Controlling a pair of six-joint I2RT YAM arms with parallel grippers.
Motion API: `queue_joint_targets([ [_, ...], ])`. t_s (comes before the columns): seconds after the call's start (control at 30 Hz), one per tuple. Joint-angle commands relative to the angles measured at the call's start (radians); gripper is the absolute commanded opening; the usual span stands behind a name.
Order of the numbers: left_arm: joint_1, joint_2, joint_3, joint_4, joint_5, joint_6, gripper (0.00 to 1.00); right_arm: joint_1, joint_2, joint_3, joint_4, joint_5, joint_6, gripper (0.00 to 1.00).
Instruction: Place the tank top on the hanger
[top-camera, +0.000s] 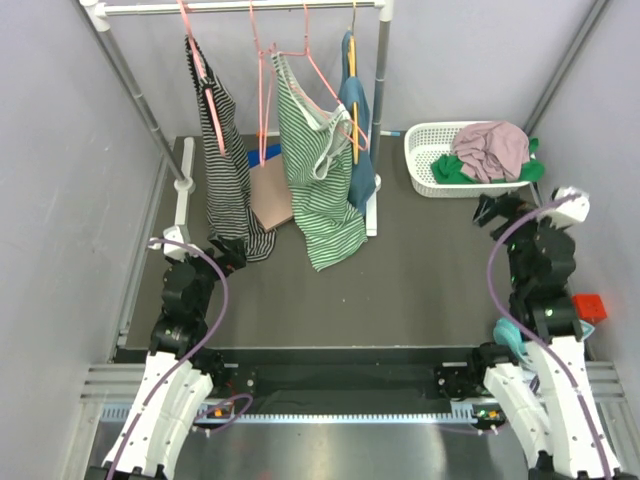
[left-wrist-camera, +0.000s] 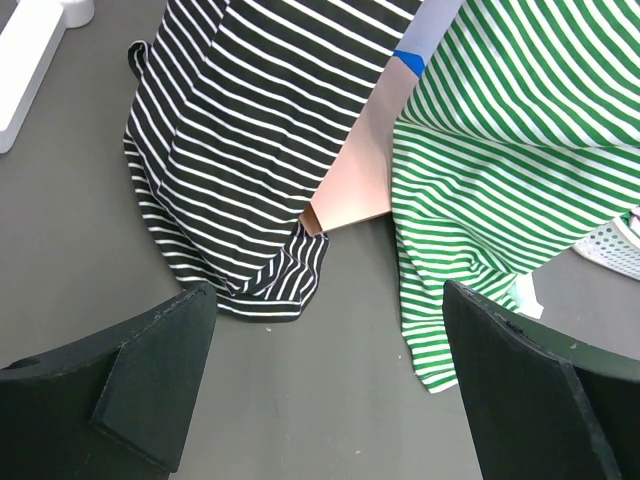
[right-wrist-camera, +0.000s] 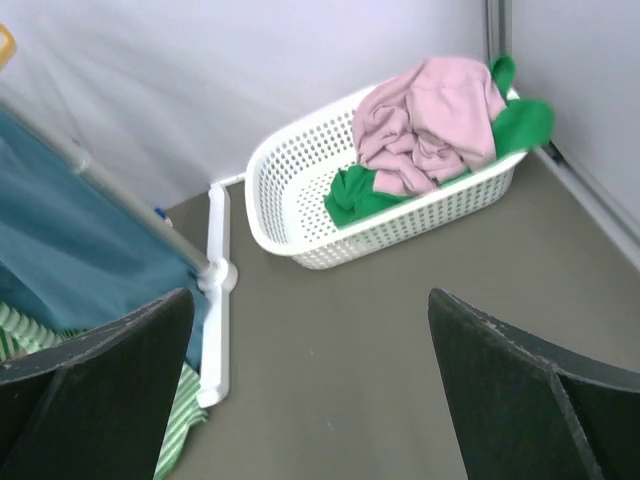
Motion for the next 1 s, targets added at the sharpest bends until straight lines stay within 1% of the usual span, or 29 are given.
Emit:
queue_joint_targets([
  [0.0,-0.005,-0.025,0.004,0.034,0.009,-0.002,0.99,0.007,0.279,0.259,-0.041,0.010,-0.031,1.00],
  [0.03,-0.005,-0.025,0.001,0.037,0.010,-0.004,0.99,0.006,0.334,0.307,-0.064,-0.001,-0.038,1.00],
  [0.07,-0.005,-0.025,-0.001,0.040,0.015,-0.005,0.99,0.006,0.388,0.395,-0.072,-0.009,-0.044,1.00],
  [0.1,-0.005,-0.024,-0.003,0.044,0.017,-0.005,0.99,0.003,0.492,0.440,-0.084,-0.007,-0.060,1.00],
  [0.17,-0.005,-0.014,-0.007,0.048,0.012,-0.005,0.99,-0.010,0.587,0.549,-0.096,0.035,-0.082,1.00],
  [0.2,-0.005,-0.010,-0.007,0.050,0.004,-0.005,0.99,-0.023,0.671,0.580,-0.098,0.046,-0.085,1.00],
  [0.27,-0.005,-0.001,-0.009,0.050,0.000,-0.007,0.99,-0.071,0.750,0.660,-0.100,0.008,-0.084,1.00],
  [0.3,-0.005,0.002,-0.009,0.053,0.006,-0.007,0.99,-0.114,0.822,0.683,-0.098,-0.007,-0.079,1.00],
  [0.33,-0.005,0.006,-0.012,0.053,0.013,-0.002,0.99,-0.154,0.859,0.707,-0.107,-0.018,-0.070,1.00],
  [0.37,-0.005,0.007,-0.013,0.053,0.027,0.001,0.99,-0.171,0.926,0.752,-0.110,-0.030,-0.062,1.00],
  [0.43,-0.006,0.010,-0.022,0.092,0.061,0.008,0.99,-0.206,0.991,0.786,-0.103,-0.032,-0.058,1.00],
  [0.47,-0.005,0.009,-0.025,0.097,0.064,0.010,0.99,-0.215,1.051,0.822,-0.101,-0.041,-0.058,1.00],
  [0.63,-0.006,0.006,-0.024,0.091,0.058,0.016,0.99,-0.229,1.218,0.936,-0.061,-0.050,-0.065,1.00],
  [0.67,-0.006,0.007,-0.026,0.093,0.059,0.018,0.99,-0.229,1.275,0.959,-0.066,-0.038,-0.065,1.00],
  [0.8,-0.006,0.015,-0.032,0.103,0.069,0.022,0.99,-0.229,1.405,1.053,-0.075,-0.007,-0.079,0.97],
  [0.97,-0.006,0.029,-0.032,0.106,0.063,0.024,0.99,-0.228,1.566,1.171,-0.106,0.098,-0.122,0.96],
])
